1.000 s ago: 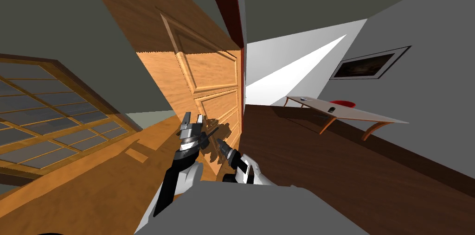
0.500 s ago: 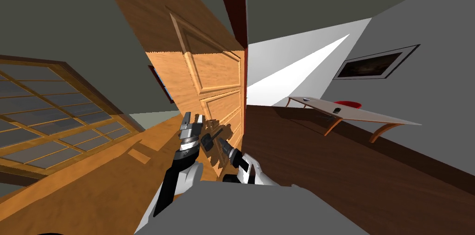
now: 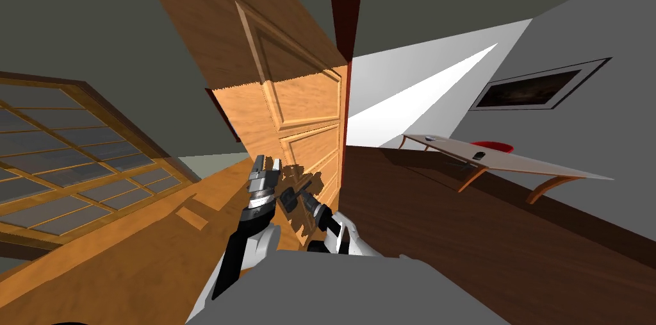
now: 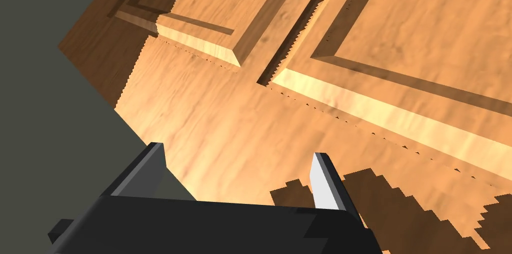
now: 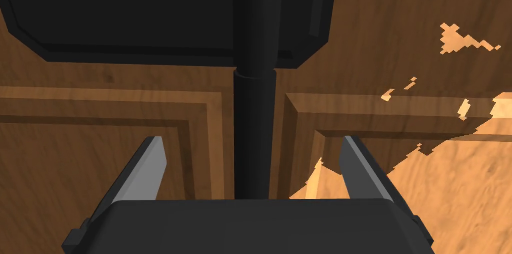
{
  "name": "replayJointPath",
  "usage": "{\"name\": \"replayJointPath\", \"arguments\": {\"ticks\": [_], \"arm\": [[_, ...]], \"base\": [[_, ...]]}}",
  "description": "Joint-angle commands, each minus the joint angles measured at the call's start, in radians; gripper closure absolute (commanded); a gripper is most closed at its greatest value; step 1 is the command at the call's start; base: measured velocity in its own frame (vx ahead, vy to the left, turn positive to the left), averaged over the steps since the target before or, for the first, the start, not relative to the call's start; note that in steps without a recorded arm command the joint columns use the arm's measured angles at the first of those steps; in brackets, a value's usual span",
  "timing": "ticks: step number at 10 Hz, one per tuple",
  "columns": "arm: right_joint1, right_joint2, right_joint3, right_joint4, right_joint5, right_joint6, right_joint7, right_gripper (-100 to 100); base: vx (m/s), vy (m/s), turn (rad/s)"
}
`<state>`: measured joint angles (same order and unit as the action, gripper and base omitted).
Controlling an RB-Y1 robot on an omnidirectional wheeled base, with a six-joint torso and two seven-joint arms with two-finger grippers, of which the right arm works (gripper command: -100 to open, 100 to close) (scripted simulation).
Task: Push the door open
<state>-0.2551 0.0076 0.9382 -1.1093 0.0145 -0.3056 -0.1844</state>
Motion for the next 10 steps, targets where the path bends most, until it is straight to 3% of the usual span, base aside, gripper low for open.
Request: {"name": "replayJointPath", "arguments": {"ticks": [1, 6, 7, 9, 10], "arm": [[0.0, -0.002, 0.0, 0.0, 0.0, 0.0, 0.0, 100], [0.0, -0.002, 0.0, 0.0, 0.0, 0.0, 0.0, 100], [0.005, -0.033, -0.014, 0.001, -0.002, -0.003, 0.003, -100], [0.007, -0.037, -0.019, 0.002, -0.002, -0.004, 0.004, -100], [0.013, -0.033, -0.041, 0.004, -0.005, -0.008, 0.01, -100]], "base": [[-0.007, -0.007, -0.001], [-0.01, -0.014, 0.001], [-0.069, -0.021, -0.077], [-0.107, -0.01, -0.047], [-0.146, -0.039, -0.139]]}}
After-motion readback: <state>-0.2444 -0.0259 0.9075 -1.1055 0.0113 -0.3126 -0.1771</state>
